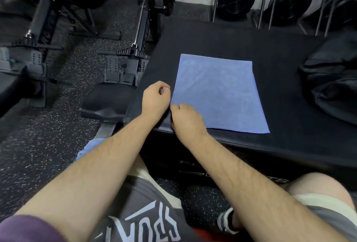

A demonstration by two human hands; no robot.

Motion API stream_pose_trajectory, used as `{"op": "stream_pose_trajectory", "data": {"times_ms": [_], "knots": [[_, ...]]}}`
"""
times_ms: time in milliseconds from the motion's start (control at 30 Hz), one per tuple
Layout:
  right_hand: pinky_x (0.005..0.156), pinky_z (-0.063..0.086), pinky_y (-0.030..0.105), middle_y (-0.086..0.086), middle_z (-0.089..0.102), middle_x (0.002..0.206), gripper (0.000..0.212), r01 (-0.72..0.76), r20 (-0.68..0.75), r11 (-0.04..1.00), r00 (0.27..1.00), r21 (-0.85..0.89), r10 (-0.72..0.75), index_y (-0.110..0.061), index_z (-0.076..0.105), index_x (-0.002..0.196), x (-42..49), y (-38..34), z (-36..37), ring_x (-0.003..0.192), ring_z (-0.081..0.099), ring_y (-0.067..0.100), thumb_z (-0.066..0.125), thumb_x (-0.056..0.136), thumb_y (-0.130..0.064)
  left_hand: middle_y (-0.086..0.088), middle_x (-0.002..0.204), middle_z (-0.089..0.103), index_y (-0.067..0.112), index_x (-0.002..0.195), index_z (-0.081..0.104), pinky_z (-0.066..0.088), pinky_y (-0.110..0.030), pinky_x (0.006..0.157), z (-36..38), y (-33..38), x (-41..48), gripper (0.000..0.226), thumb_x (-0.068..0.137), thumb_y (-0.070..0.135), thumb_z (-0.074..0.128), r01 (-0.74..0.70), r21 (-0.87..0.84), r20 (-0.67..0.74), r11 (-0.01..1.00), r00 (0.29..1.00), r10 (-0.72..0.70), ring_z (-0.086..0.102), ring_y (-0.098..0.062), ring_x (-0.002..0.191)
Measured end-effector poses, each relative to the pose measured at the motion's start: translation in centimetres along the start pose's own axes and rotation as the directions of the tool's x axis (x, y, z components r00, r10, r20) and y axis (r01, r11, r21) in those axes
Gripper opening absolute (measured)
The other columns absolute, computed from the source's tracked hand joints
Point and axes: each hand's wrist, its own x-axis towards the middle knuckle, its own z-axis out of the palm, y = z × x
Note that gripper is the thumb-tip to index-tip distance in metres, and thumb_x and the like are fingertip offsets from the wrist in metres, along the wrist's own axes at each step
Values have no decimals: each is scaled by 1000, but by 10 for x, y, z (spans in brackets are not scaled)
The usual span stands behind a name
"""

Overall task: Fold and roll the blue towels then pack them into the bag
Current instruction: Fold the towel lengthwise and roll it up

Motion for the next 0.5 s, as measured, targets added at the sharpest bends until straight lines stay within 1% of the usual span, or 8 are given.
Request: {"op": "stream_pose_trajectory", "data": {"times_ms": [67, 100, 200, 233, 300, 333, 400, 500], "knots": [[64, 34, 38, 11, 54, 114, 37, -5, 0, 1000, 1000, 29, 5, -10, 46, 125, -5, 4, -3, 100, 56, 32, 53, 91, 2, 5, 76, 67, 16, 86, 71, 40, -10, 62, -3, -1, -2, 21, 89, 11, 50, 46, 12, -8, 999, 999, -46, 61, -15, 78], [64, 33, 38, 11, 53, 112, 39, -1, -3, 998, 1000, 57, 1, -11, 46, 126, -5, 5, -4, 96, 55, 32, 52, 90, 3, 5, 77, 67, 16, 86, 70, 40, -10, 61, -5, 0, -3, 22, 89, 12, 49, 65, 26, 4, 998, 998, -65, 61, -15, 78], [61, 32, 38, 13, 51, 107, 36, -40, 4, 986, 999, 161, 40, -12, 48, 128, -7, 8, -7, 83, 48, 32, 50, 93, -2, 3, 78, 69, 19, 92, 68, 46, -19, 64, -9, 12, 1, 20, 91, 17, 47, 125, 61, 76, 990, 989, -129, 64, -14, 73], [61, 31, 38, 14, 51, 104, 36, -56, -11, 977, 998, 204, 59, -12, 49, 130, -8, 11, -7, 81, 47, 32, 49, 95, -5, 2, 76, 70, 20, 94, 66, 49, -24, 63, -8, 16, 4, 19, 91, 20, 47, 162, 47, 104, 986, 981, -166, 65, -14, 66], [59, 29, 38, 15, 49, 100, 37, -75, -28, 962, 996, 264, 85, -13, 50, 134, -9, 16, -7, 77, 48, 34, 48, 97, -11, -2, 71, 73, 18, 96, 63, 52, -29, 58, -6, 24, 9, 19, 90, 23, 46, 269, -21, 159, 963, 952, -262, 66, -17, 51], [59, 30, 38, 14, 48, 98, 35, -85, -29, 955, 995, 283, 97, -12, 52, 132, -11, 19, -7, 77, 50, 36, 47, 98, -12, -5, 71, 75, 17, 98, 62, 52, -30, 56, -4, 27, 11, 19, 90, 24, 46, 318, -55, 185, 946, 935, -303, 65, -18, 49], [60, 33, 38, 13, 47, 100, 26, -114, -34, 935, 991, 335, 133, -9, 57, 122, -12, 23, -8, 80, 55, 40, 48, 98, -13, -10, 79, 76, 19, 103, 61, 52, -28, 53, 1, 32, 16, 17, 92, 25, 50, 366, -90, 250, 926, 908, -335, 66, -17, 51], [69, 40, 39, 13, 53, 110, 23, -173, -4, 883, 981, 437, 194, -8, 61, 114, -11, 27, -12, 90, 57, 39, 48, 95, -12, -6, 87, 75, 28, 109, 61, 52, -26, 55, 8, 36, 19, 17, 92, 30, 60, 358, -127, 341, 925, 892, -298, 68, -14, 59]]}}
